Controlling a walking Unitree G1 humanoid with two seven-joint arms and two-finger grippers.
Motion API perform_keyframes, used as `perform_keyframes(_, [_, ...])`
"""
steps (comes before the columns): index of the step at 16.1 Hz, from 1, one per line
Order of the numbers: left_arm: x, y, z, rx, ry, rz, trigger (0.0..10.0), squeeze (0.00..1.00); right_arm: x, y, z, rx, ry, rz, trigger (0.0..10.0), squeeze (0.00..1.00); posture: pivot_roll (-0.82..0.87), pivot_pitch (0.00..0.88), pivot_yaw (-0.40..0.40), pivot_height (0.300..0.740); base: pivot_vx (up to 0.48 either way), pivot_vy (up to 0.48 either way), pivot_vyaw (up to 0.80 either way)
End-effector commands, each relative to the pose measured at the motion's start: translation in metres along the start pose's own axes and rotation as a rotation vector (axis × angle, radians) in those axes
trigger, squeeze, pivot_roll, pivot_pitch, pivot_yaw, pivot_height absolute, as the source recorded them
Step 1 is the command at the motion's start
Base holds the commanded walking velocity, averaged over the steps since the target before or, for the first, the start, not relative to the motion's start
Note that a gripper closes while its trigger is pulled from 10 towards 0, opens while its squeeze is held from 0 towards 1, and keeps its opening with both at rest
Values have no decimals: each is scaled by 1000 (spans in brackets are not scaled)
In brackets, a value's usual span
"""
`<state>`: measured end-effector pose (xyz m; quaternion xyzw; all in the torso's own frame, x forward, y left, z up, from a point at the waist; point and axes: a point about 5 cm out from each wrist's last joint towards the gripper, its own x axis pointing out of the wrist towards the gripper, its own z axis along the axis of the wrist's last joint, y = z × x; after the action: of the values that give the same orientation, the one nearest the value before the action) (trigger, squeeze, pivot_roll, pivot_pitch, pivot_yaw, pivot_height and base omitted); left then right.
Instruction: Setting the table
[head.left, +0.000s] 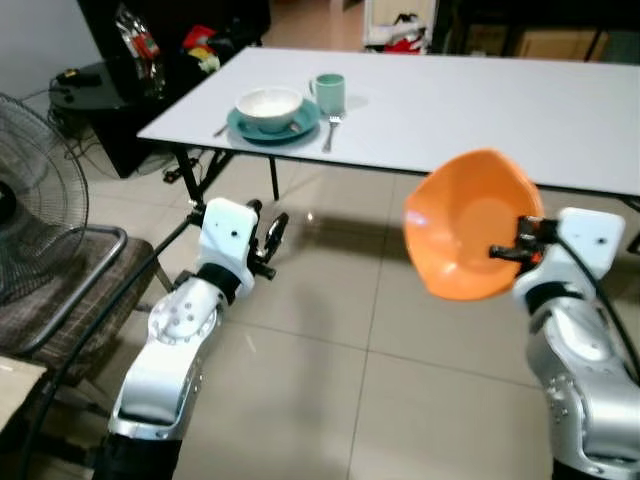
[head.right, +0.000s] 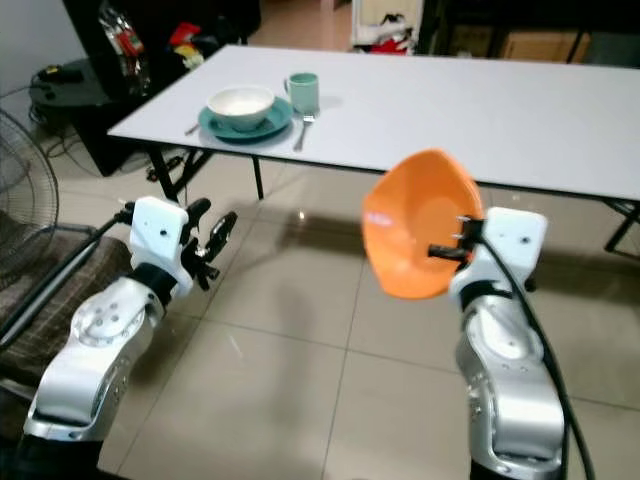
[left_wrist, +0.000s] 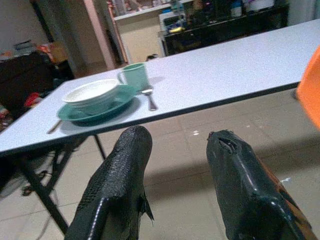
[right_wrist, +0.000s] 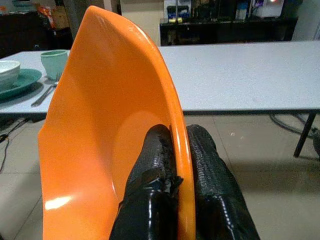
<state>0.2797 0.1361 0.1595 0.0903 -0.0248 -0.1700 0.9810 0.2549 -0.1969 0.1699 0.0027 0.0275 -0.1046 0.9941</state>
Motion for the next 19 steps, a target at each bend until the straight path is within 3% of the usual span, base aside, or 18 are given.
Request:
perform_keyframes(1, [-2, 6, -4, 7, 17, 16, 10000, 0, -1, 13, 12, 33, -65, 58, 10000, 0, 15, 0, 53, 740, 304, 0, -800])
perform_keyframes(3, [-1, 9, -2, 4, 15, 31, 10000, 0, 0, 13, 15, 37, -72, 54, 10000, 0, 19, 0, 53, 740, 296, 0, -787])
perform_keyframes(11, [-1, 10, -3, -8, 15, 48, 10000, 0, 3, 15, 18, 51, -82, 85, 10000, 0, 22, 0, 41, 740, 300, 0, 0])
perform_keyframes(19, [1, 4, -5, -46, 19, 44, 10000, 0, 3, 3, 19, 71, -70, 52, 10000, 0, 2, 0, 46, 740, 332, 0, -400])
